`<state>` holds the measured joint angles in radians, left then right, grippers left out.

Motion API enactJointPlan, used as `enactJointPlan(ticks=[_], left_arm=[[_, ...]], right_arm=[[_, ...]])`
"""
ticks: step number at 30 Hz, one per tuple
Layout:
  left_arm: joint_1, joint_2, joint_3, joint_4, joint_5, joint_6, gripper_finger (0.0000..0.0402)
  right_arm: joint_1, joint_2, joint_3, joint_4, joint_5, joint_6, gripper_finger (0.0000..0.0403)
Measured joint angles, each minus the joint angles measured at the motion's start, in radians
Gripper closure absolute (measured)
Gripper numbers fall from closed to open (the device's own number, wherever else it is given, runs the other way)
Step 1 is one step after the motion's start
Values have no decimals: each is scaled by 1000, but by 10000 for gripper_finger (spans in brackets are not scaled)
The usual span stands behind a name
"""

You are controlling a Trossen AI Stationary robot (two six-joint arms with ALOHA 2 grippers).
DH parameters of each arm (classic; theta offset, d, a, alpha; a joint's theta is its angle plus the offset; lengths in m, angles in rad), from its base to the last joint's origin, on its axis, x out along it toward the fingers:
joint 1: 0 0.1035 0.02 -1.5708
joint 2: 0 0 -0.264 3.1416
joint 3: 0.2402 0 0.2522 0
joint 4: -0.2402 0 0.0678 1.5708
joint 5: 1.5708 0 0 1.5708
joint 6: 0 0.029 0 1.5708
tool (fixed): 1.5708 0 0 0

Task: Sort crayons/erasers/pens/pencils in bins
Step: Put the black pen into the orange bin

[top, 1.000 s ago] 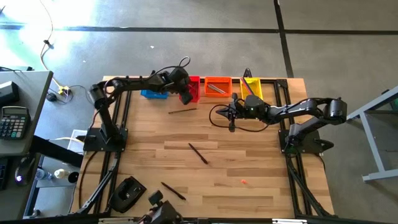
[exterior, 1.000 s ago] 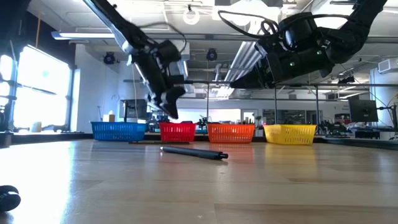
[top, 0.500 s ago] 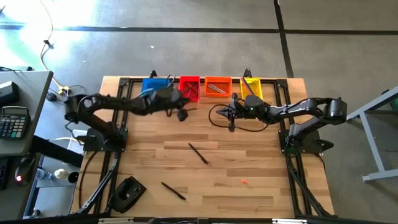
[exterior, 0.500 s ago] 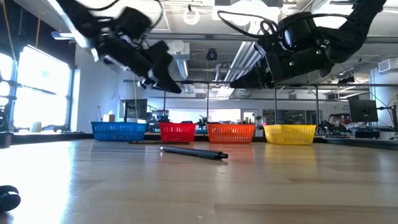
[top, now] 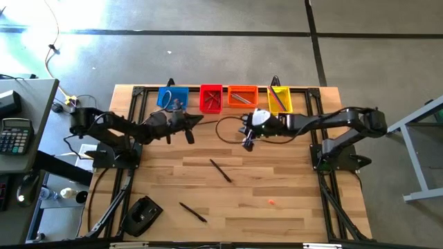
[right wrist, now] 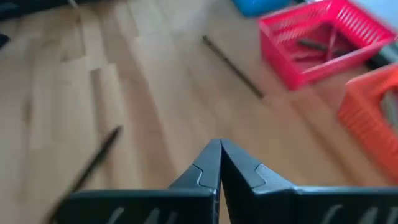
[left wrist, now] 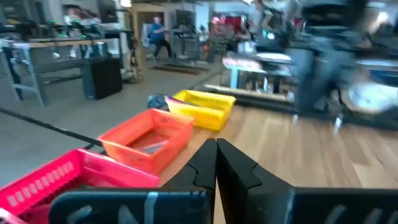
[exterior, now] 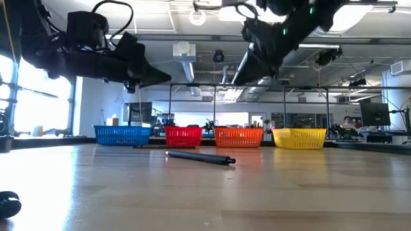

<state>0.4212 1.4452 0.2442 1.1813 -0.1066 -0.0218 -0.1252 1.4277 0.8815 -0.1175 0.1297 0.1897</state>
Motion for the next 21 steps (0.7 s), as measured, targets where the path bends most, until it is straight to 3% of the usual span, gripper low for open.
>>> enactJointPlan(ticks=[5,9,13,21], left_arm=[[28,0,-3,14,-3,-20,401],[37,0,-3,11,-11,-20,401],[37,0,-3,13,-38,-8,401],[37,0,-3,11,-186,85,401]], right_arm=[[115,36,110,-150,74,193,403],[177,145,218,-238,97,279,403],[196,284,367,-326,69,290,402],[207,560,651,-491,-31,332,387]])
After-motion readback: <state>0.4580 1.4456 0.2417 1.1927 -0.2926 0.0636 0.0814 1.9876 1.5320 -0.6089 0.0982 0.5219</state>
